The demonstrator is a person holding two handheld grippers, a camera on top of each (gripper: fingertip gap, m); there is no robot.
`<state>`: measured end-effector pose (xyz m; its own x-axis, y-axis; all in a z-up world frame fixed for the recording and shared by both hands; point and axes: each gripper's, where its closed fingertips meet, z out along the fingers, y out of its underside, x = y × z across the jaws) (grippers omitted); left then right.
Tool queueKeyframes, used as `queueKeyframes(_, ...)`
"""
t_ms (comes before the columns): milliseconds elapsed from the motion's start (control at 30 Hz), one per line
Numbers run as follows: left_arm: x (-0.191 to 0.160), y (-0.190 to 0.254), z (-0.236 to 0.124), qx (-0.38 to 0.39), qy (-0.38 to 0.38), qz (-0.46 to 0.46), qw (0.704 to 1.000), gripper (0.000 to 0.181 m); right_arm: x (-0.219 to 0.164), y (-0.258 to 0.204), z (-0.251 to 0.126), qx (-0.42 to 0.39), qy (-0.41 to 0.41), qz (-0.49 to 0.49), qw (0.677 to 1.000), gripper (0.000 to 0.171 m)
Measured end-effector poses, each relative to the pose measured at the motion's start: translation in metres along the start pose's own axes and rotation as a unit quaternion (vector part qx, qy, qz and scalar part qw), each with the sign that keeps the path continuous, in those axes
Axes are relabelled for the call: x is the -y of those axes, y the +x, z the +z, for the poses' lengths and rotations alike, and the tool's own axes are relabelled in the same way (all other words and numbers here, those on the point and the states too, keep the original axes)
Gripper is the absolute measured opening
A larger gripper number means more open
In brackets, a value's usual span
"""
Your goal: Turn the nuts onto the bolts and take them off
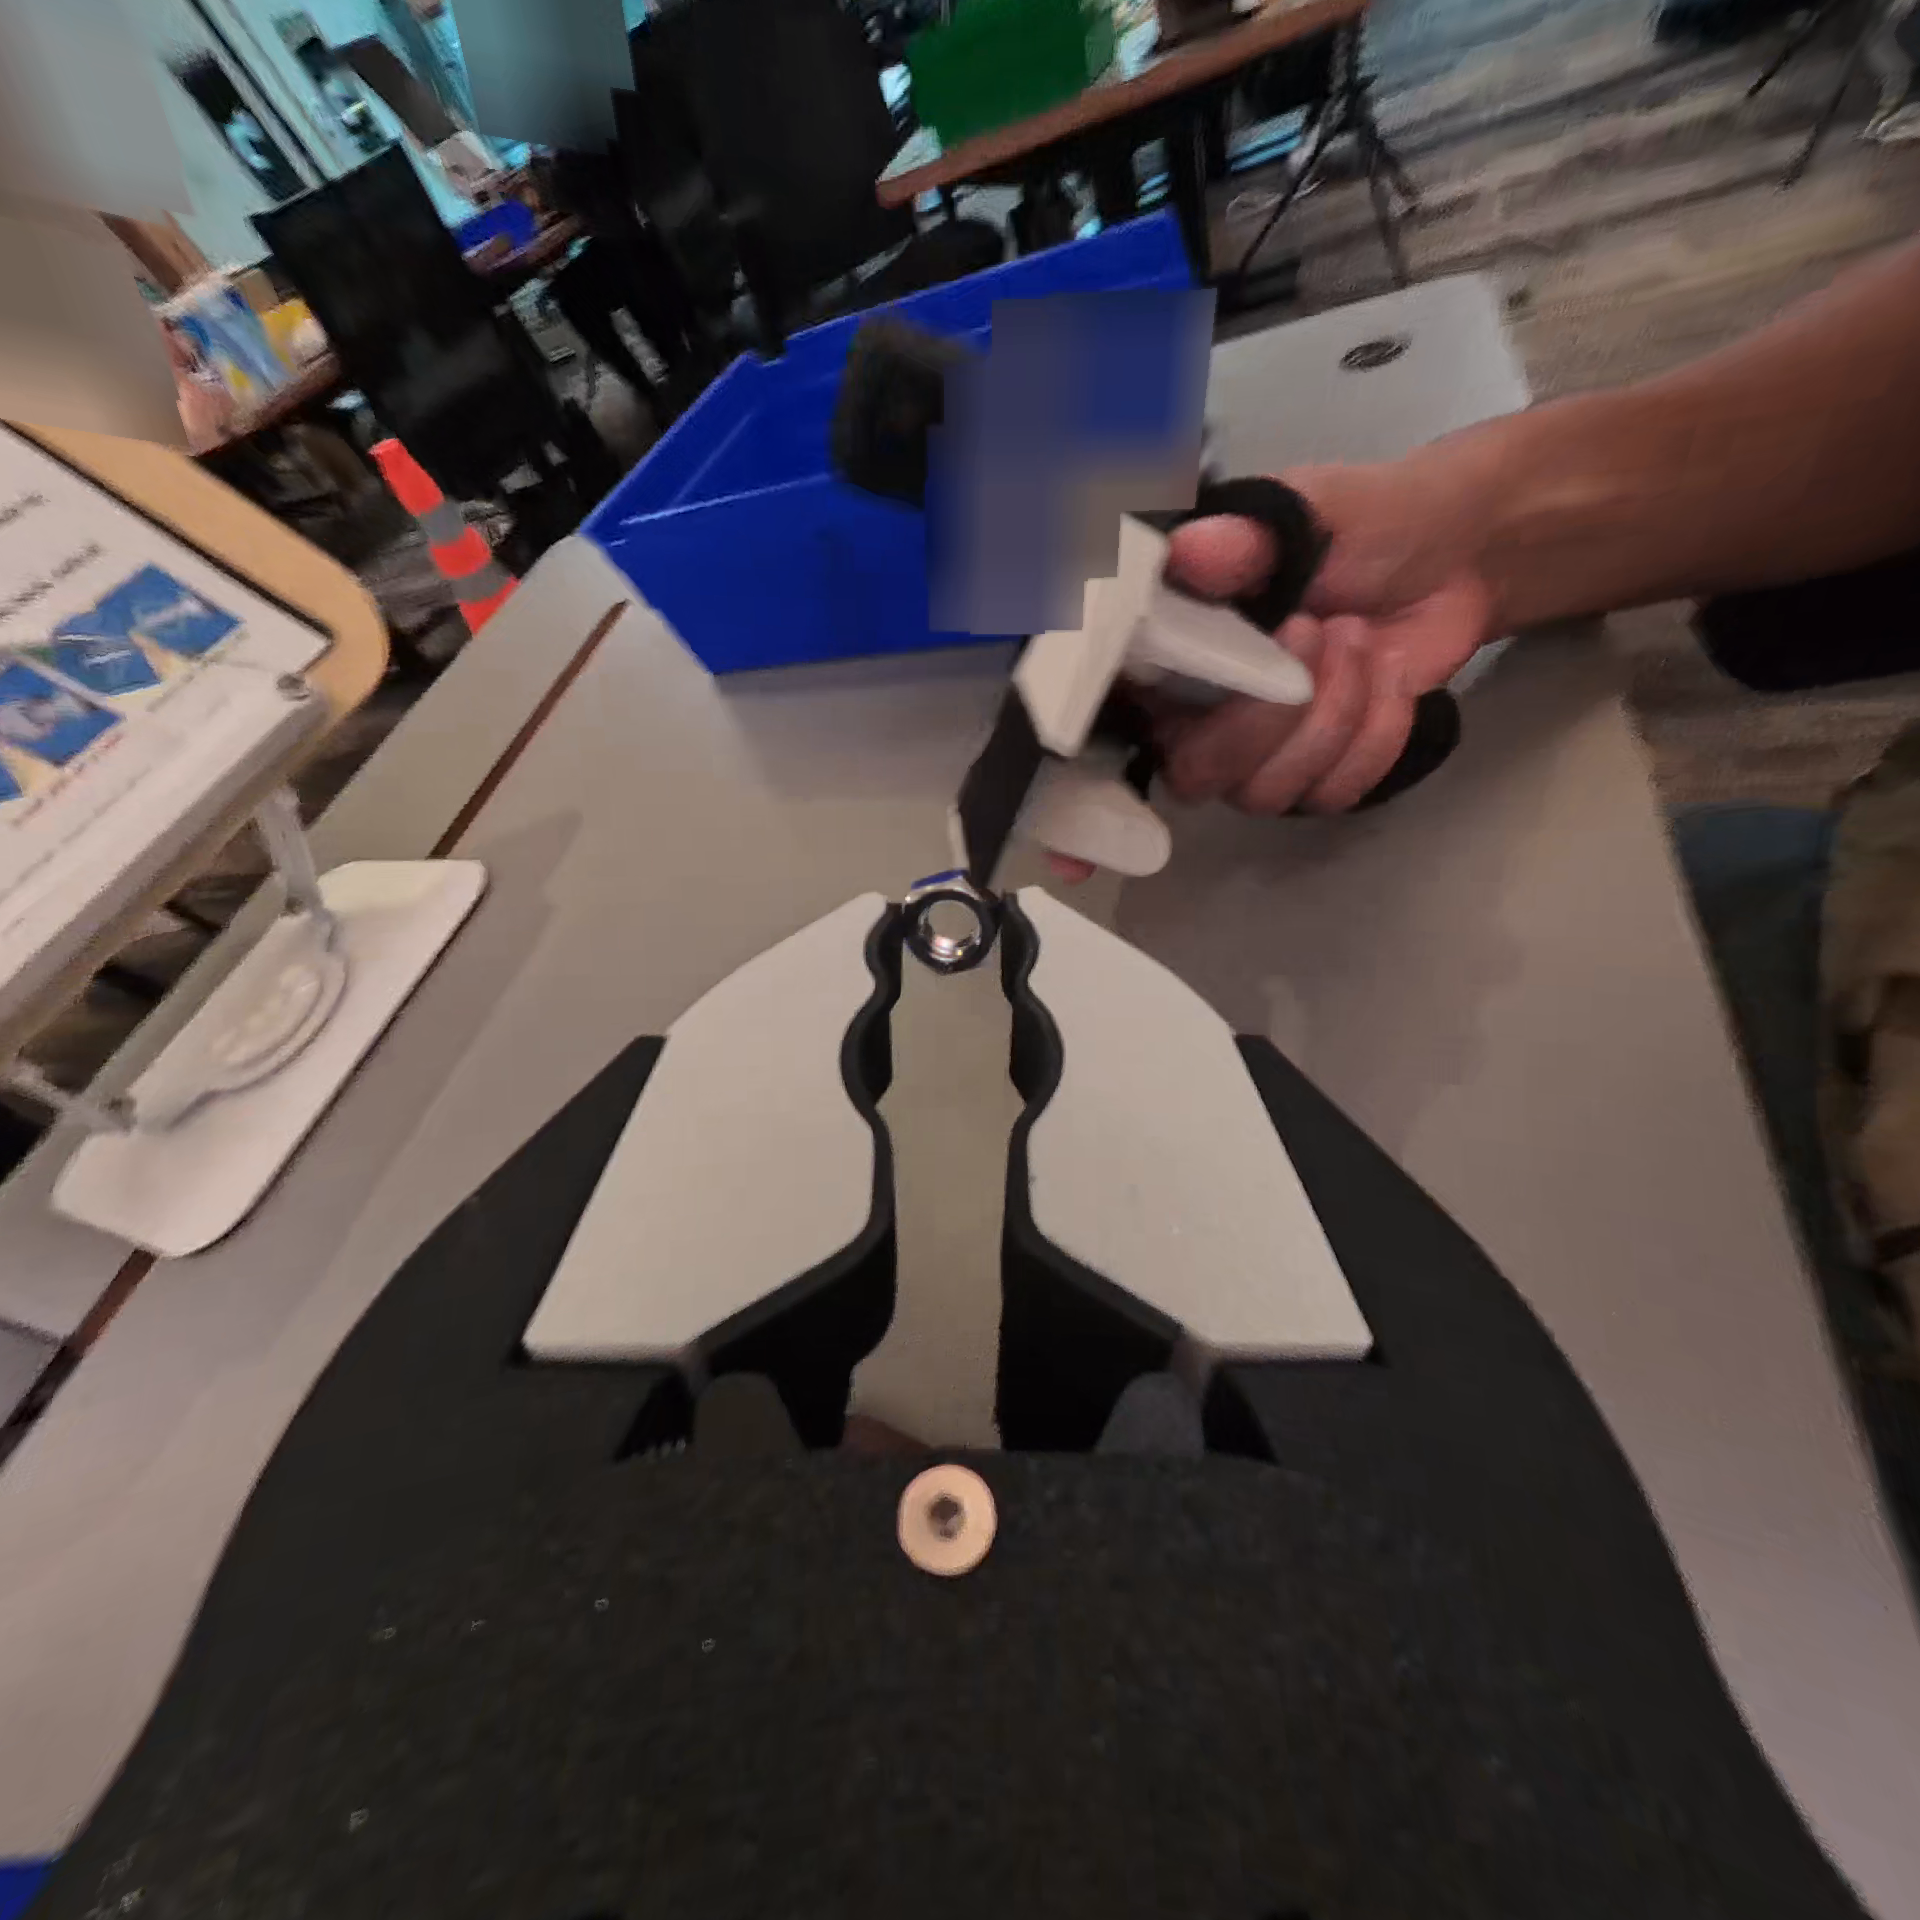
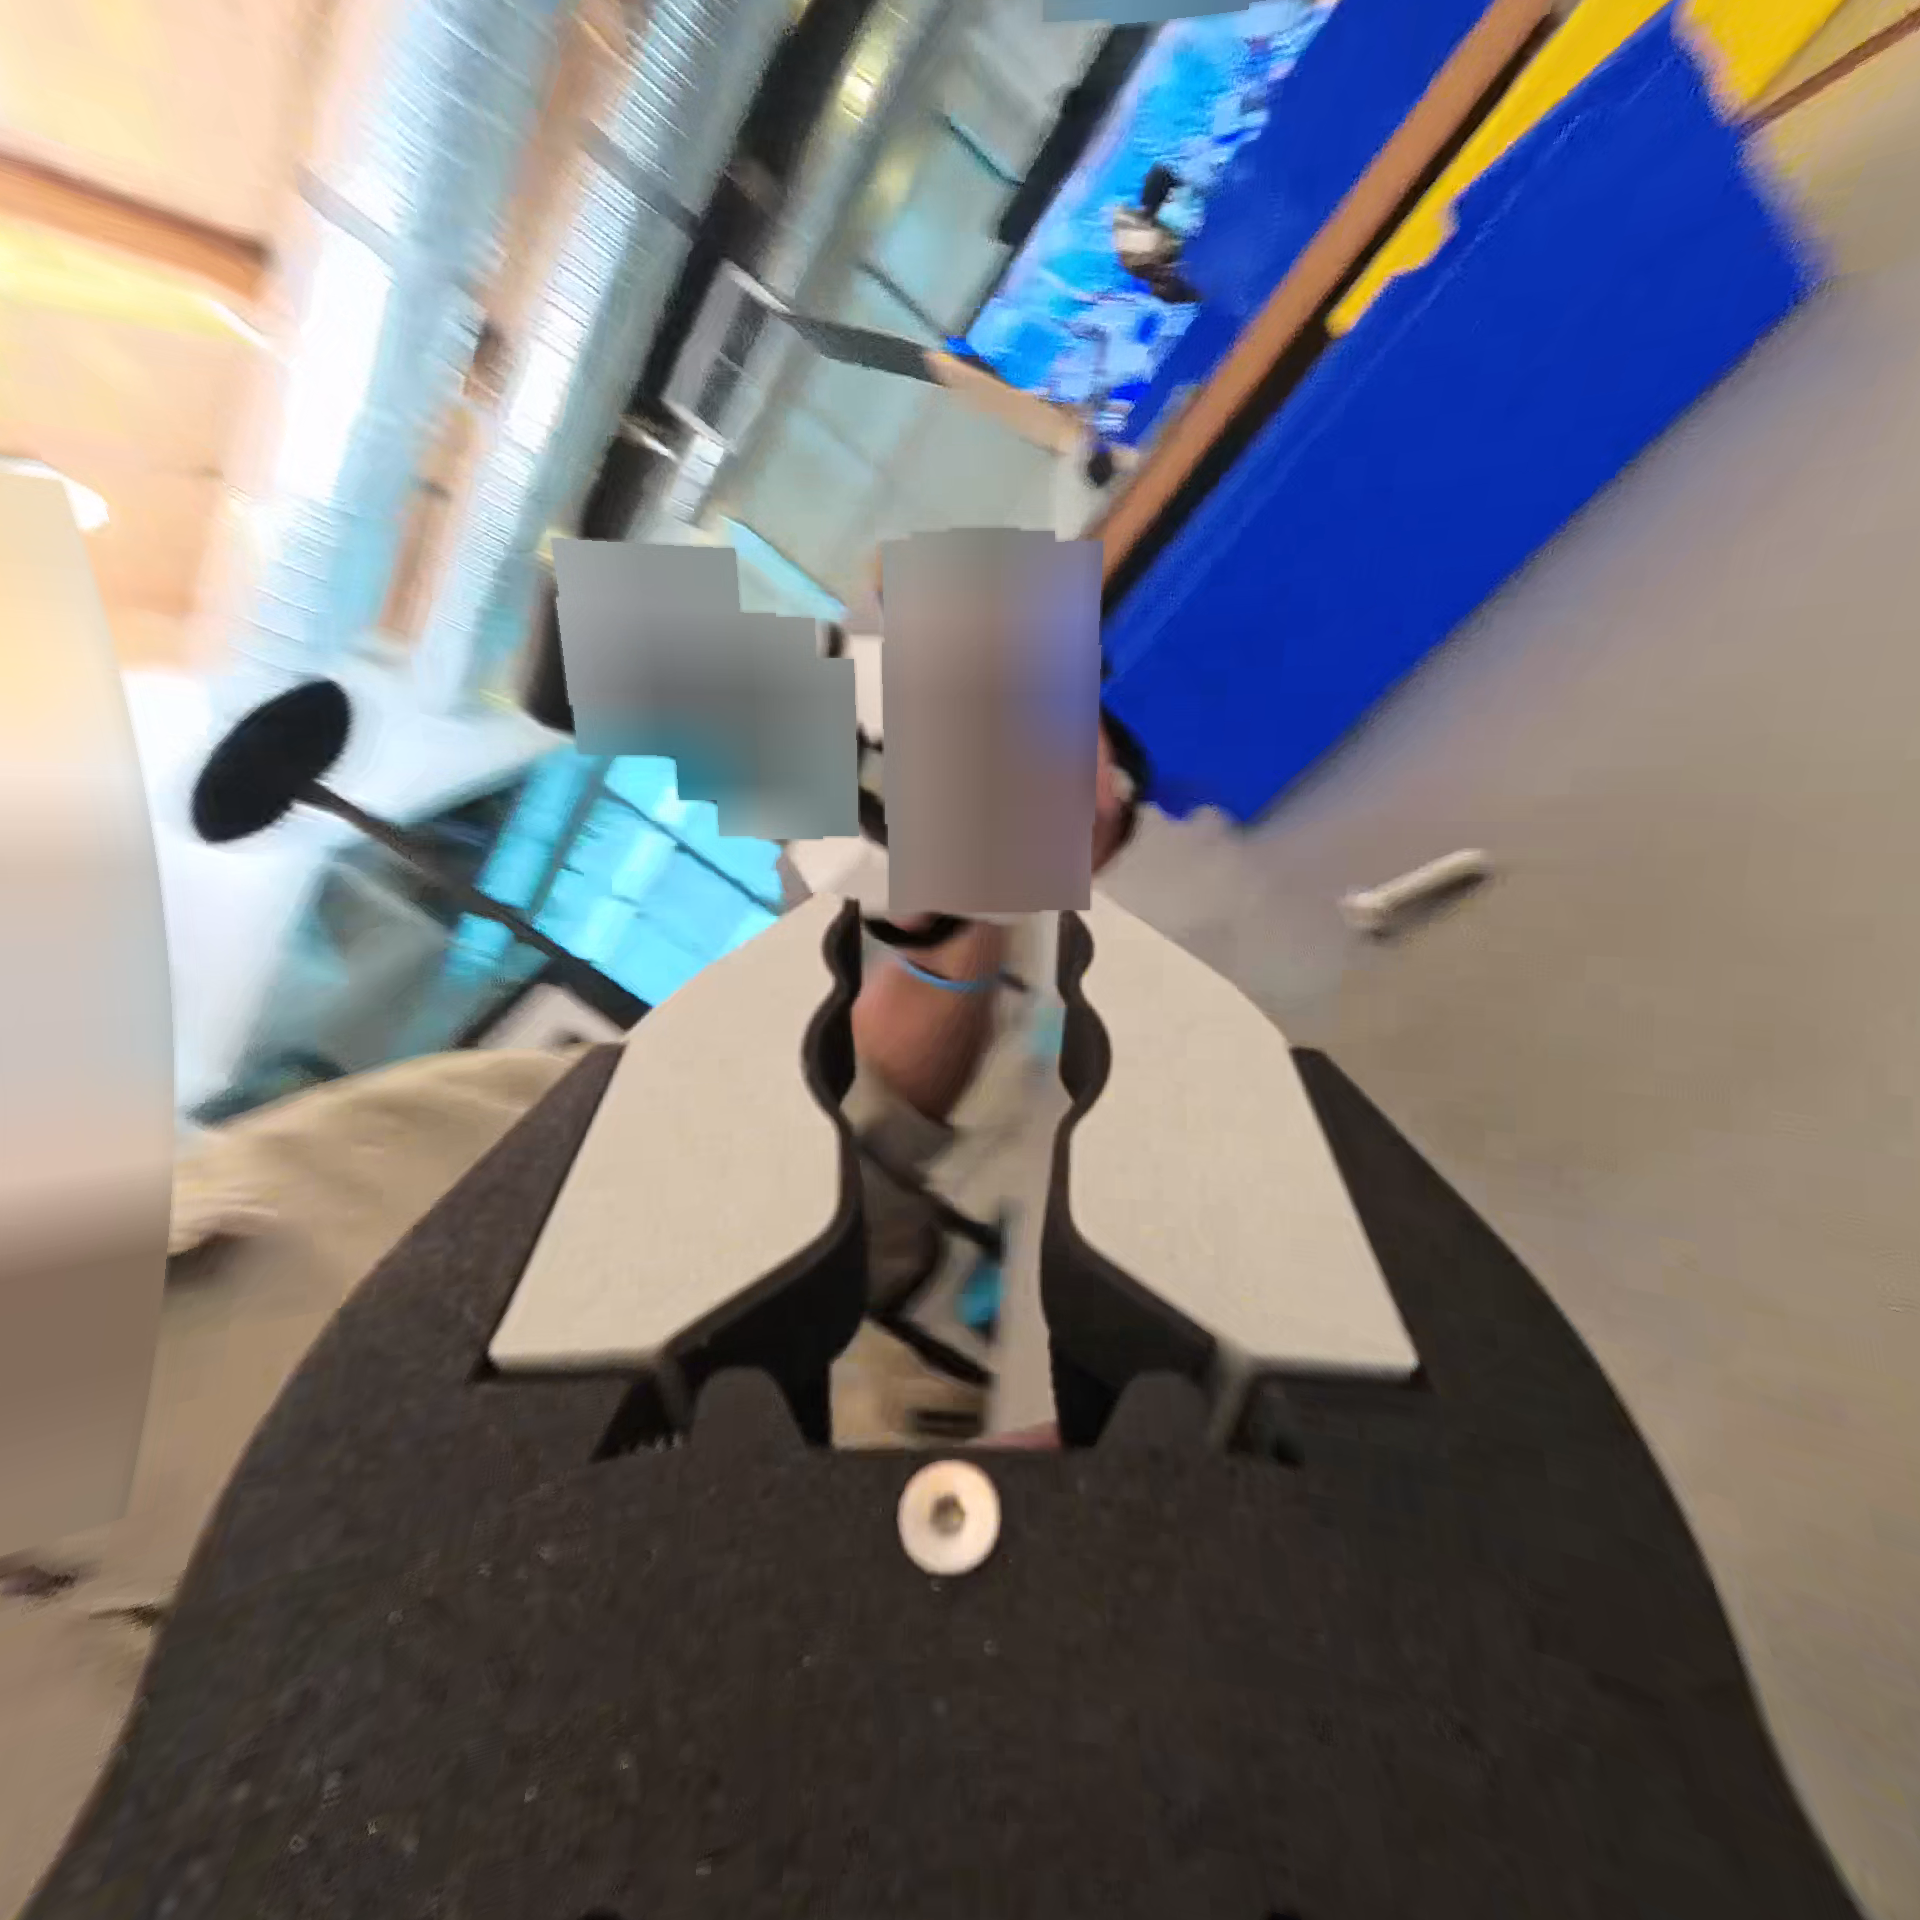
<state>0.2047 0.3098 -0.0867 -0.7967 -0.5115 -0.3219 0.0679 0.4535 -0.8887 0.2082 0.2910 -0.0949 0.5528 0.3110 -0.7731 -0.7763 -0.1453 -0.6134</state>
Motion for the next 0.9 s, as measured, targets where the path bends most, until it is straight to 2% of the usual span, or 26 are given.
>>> queueKeyframes(67, 0.009, 0.007, 0.002, 0.000, 0.024, 0.000, 1.000, 0.017, 0.003, -0.010, 0.007, 0.057, 0.016, 0.069, 0.996, 0.035)
queueKeyframes(267, 0.019, 0.012, 0.008, -0.012, 0.044, 0.005, 0.999, 0.017, 0.006, -0.027, 0.015, 0.123, 0.038, 0.116, 0.985, 0.035)
queueKeyframes(433, 0.023, 0.012, 0.012, -0.011, 0.055, 0.011, 0.998, 0.017, 0.005, -0.024, 0.014, 0.127, 0.038, 0.128, 0.983, 0.032)
queueKeyframes(500, 0.023, 0.015, 0.014, -0.017, 0.053, 0.011, 0.998, 0.017, 0.003, -0.025, 0.015, 0.135, 0.035, 0.133, 0.981, 0.020)
queueKeyframes(567, 0.023, 0.014, 0.015, -0.010, 0.053, 0.018, 0.998, 0.017, 0.003, -0.026, 0.015, 0.139, 0.035, 0.132, 0.981, 0.019)
queueKeyframes(767, 0.020, 0.014, 0.015, 0.009, 0.057, 0.012, 0.998, 0.023, 0.002, -0.016, 0.014, 0.073, 0.023, 0.059, 0.995, 0.019)
queueKeyframes(833, 0.020, 0.010, 0.009, 0.027, 0.059, -0.010, 0.998, 0.035, 0.005, -0.003, 0.008, 0.015, 0.023, 0.009, 1.000, 0.019)
queueKeyframes(900, 0.006, -0.006, 0.005, 0.084, 0.037, -0.067, 0.994, 0.039, 0.013, 0.014, -0.005, -0.074, 0.029, -0.067, 0.995, 0.019)
